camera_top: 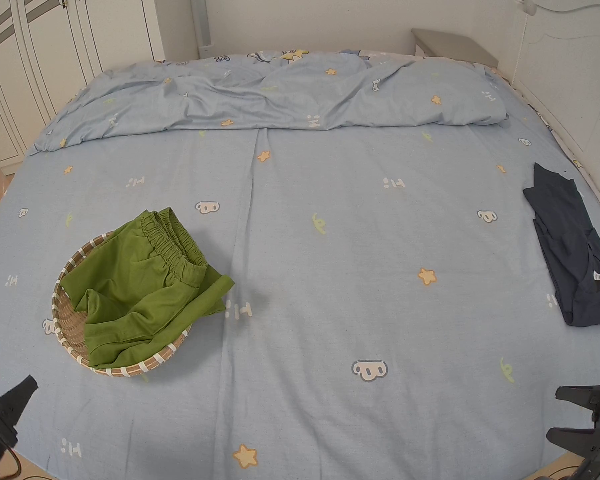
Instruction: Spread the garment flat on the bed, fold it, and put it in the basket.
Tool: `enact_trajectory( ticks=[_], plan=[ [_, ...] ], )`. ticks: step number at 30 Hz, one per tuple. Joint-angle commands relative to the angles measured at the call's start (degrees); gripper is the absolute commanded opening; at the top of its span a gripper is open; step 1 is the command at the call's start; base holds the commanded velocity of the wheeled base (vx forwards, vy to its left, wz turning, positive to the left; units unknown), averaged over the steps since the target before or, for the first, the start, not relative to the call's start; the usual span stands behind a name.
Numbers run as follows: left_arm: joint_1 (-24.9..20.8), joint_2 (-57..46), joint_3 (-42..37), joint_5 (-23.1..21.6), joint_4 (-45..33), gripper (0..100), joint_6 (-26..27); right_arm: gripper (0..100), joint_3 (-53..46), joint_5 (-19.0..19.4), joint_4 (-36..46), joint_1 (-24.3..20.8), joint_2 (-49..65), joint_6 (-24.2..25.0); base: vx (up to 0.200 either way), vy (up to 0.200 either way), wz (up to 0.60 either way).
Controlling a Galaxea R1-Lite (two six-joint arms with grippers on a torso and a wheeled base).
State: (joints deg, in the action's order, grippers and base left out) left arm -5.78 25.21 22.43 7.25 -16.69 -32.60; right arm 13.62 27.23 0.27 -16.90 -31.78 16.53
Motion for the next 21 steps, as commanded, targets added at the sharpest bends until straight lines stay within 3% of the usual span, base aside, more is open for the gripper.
enact_trajectory(
  ticks=[1, 5, 8, 11, 13, 15, 19, 21],
  plan=[
    [5.5, -20.2, -11.3, -6.9, 6.2, 100, 1.7, 100, -1.9, -1.6, 4.9, 0.3, 13.8, 1.4, 0.000, 0.000, 0.00],
    [5.8, -24.8, -16.2, -8.6, 8.5, 100, 7.8, 100, -3.8, -1.7, 5.3, 1.0, 17.8, 1.4, 0.000, 0.000, 0.00],
    [5.8, -24.9, -18.4, -13.9, 13.3, 100, 13.5, 100, -6.1, -1.7, 5.2, 0.6, 22.3, 0.9, 0.000, 0.000, 0.00],
    [5.7, -24.9, -19.2, -19.3, 14.4, 100, 22.7, 100, -7.8, -1.7, 5.3, 0.6, 26.8, 0.8, 0.000, 0.000, 0.00],
    [5.8, -24.9, -19.8, -20.7, 15.0, 100, 26.3, 100, -8.8, -1.7, 5.4, 0.8, 28.5, 0.8, 0.000, 0.000, 0.00],
    [5.8, -24.9, -20.4, -19.7, 15.5, 100, 28.4, 100, -8.8, -2.3, 5.4, 0.5, 29.3, 0.9, 0.000, 0.000, 0.00],
    [5.8, -25.0, -22.4, -4.4, 17.2, 100, 33.0, 100, -8.7, -8.5, 5.4, 0.2, 29.9, 0.8, 0.000, 0.000, 0.00],
    [5.7, -25.0, -22.4, -3.6, 16.7, 100, 32.7, 100, -8.8, -10.9, 5.3, 0.1, 30.3, 1.0, 0.000, 0.000, 0.00]
  ],
)
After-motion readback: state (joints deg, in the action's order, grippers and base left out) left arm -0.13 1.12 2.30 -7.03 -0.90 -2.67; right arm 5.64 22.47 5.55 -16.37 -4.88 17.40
